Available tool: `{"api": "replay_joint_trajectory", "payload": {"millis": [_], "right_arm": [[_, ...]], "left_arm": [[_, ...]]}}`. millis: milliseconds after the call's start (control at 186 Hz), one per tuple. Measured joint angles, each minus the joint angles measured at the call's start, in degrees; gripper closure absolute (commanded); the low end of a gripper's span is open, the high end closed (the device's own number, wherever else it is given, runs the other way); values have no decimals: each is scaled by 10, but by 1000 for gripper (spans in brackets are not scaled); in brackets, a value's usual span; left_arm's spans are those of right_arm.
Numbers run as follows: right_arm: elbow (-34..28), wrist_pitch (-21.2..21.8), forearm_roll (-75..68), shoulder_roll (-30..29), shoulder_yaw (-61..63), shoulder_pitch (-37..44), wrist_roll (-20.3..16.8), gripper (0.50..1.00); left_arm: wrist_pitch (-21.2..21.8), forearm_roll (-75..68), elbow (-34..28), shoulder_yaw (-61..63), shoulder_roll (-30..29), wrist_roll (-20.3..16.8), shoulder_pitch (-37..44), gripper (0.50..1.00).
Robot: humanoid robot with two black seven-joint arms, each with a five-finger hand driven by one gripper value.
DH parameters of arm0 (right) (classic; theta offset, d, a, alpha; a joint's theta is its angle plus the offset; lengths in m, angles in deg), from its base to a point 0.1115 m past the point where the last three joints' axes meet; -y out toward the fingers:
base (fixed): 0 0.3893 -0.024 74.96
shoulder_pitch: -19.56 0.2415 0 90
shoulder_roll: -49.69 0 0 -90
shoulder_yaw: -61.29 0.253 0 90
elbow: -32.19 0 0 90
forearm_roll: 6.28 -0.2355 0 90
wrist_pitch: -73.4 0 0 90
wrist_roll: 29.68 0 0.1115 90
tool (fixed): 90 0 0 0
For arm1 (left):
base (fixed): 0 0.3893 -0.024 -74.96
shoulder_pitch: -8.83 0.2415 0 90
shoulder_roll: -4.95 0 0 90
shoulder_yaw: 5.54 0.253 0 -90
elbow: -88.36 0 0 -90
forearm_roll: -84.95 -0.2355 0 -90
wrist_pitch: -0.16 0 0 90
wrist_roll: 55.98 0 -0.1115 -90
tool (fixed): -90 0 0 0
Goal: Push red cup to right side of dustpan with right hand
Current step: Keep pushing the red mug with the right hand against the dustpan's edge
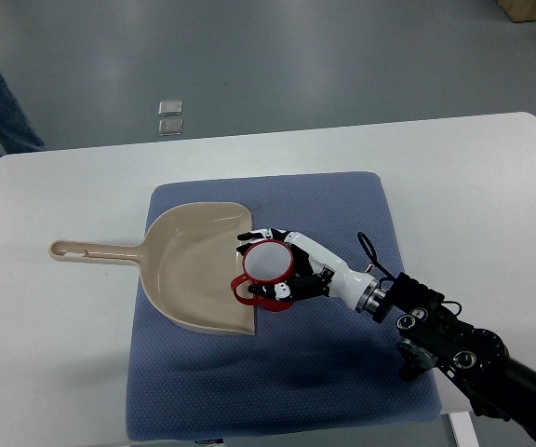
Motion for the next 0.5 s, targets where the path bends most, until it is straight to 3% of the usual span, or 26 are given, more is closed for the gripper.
{"api": "replay_joint_trajectory", "payload": {"millis": [500], "right_arm": [[-2,5,-1,0,-3,1,0,611]], "left_arm": [[0,0,0,0,0,0,0,500]]}}
